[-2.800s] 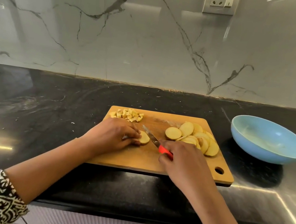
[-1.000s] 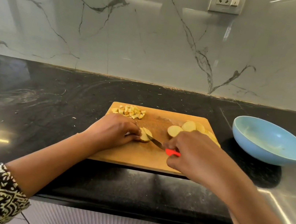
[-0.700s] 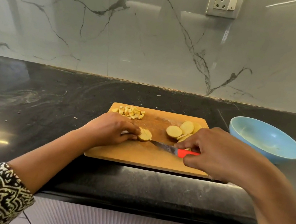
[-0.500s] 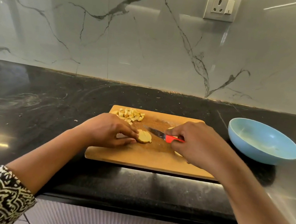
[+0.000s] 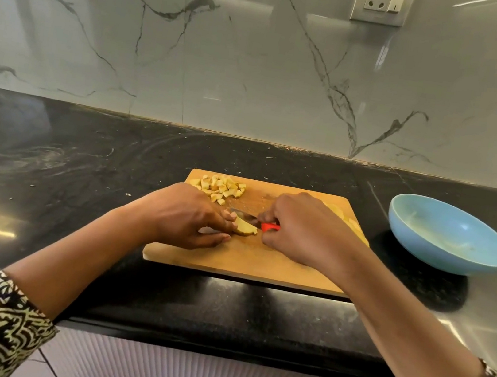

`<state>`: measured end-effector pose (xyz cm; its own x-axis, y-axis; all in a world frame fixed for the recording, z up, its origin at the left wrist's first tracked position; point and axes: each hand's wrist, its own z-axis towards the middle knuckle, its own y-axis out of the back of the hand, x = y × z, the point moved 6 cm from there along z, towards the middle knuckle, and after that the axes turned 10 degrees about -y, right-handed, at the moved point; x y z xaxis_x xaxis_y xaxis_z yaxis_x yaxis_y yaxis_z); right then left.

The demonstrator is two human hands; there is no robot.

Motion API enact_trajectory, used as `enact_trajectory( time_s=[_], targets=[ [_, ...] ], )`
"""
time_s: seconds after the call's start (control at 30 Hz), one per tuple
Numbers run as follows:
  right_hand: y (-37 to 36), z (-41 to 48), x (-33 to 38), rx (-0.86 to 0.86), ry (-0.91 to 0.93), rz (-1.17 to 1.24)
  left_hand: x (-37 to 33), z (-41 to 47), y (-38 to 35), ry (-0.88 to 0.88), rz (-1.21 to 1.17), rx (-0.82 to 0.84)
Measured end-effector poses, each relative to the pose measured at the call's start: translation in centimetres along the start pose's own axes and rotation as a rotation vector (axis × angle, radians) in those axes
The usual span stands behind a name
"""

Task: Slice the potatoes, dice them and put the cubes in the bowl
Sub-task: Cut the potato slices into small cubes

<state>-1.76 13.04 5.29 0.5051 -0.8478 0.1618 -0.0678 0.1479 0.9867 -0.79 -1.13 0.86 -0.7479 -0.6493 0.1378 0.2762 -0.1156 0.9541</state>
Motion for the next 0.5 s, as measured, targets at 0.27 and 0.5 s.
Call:
enact_trajectory(
  time_s=[0.27,0.5],
  targets=[
    [0.8,-3.8,-1.7,0.018,0.015,-0.054,0.2,0.1,0.0,0.047,-0.020,0.018],
    [3.4,-5.2,-2.3,0.098,-0.005,-0.075,0.4,0.0,-0.1,0.047,0.021,0.045]
  ],
)
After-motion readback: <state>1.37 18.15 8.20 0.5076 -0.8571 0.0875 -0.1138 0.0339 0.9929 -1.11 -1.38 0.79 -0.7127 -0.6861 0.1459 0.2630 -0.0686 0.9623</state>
